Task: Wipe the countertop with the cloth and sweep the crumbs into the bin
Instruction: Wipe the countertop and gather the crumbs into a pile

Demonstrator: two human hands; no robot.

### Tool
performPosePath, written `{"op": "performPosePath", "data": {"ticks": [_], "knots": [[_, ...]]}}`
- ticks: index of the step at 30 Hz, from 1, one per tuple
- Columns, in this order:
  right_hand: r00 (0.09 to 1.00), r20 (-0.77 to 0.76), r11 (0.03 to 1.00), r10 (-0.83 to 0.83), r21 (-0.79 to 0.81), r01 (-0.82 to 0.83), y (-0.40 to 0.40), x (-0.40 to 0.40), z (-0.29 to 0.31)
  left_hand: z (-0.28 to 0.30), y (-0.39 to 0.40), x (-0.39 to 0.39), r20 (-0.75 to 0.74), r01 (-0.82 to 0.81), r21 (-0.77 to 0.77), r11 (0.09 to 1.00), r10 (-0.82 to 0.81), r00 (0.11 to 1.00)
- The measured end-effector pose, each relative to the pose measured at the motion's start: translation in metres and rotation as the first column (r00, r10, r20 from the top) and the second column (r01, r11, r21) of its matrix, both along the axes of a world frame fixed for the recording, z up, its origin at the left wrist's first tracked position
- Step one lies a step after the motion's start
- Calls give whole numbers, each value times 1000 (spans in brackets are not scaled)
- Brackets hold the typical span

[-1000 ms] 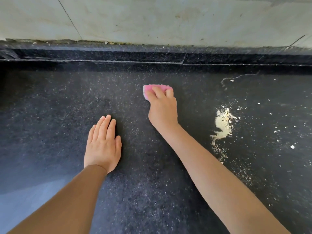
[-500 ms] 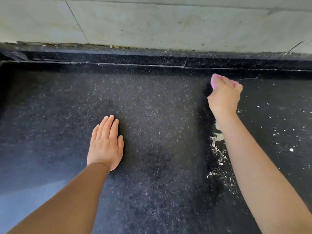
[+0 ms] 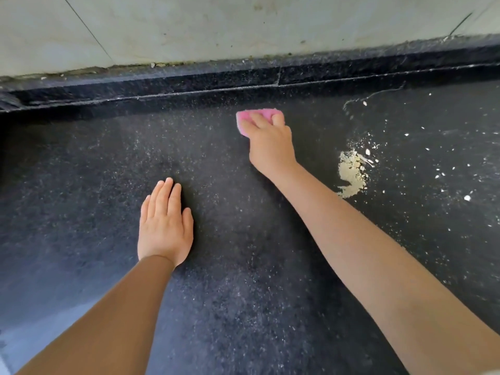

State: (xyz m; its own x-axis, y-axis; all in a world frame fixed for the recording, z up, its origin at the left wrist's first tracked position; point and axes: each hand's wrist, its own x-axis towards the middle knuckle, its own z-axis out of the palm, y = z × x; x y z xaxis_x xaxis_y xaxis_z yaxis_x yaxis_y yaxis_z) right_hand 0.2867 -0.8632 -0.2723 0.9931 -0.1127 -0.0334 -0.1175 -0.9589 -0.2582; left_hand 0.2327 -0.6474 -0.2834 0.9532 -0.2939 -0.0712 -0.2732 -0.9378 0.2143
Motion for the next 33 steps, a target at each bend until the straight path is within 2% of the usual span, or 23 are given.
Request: {"op": "performPosePath", "data": {"ticks": [6, 11, 13, 15, 17, 20, 22, 24, 26, 30, 33], "knots": [[978, -44, 972, -204, -125, 198, -92, -11, 4, -1, 1, 0, 4, -5, -17, 1000, 5, 1000], [888, -76, 873, -454, -238, 426, -141, -26, 14, -1, 0, -1, 7, 1, -11, 1000, -1, 1000], [903, -7, 872, -430, -260, 414, -140, -29, 17, 2, -2, -2, 15, 16, 3, 1000, -16, 1000], [938, 30, 920, -344, -190, 344, -128, -28, 17, 3, -1, -2, 20, 26, 19, 999, -26, 999], [953, -16, 944, -302, -142, 297, -121, -31, 15, 5, -3, -4, 33, 33, 39, 999, -34, 999], [904, -82, 904, -420, -121, 410, -134, -34, 16, 10, -6, -7, 40, 64, 123, 990, -69, 997], [874, -78, 871, -479, -168, 462, -144, -40, 23, 14, -12, -11, 40, 81, 153, 985, -88, 995], [901, -17, 883, -434, -205, 422, -143, -49, 32, 17, -24, -17, 10, 78, 127, 989, -79, 997], [943, 61, 931, -328, -150, 334, -125, -63, 41, 16, -40, -26, 0, 119, 55, 991, -119, 993], [962, 270, 996, -48, -54, 65, -64, -101, 39, 14, -76, -46, -10, 263, -38, 964, -264, 965], [966, 247, 996, 78, -60, -65, -34, -122, 16, 15, -93, -56, -53, 233, -52, 971, -236, 970]]}}
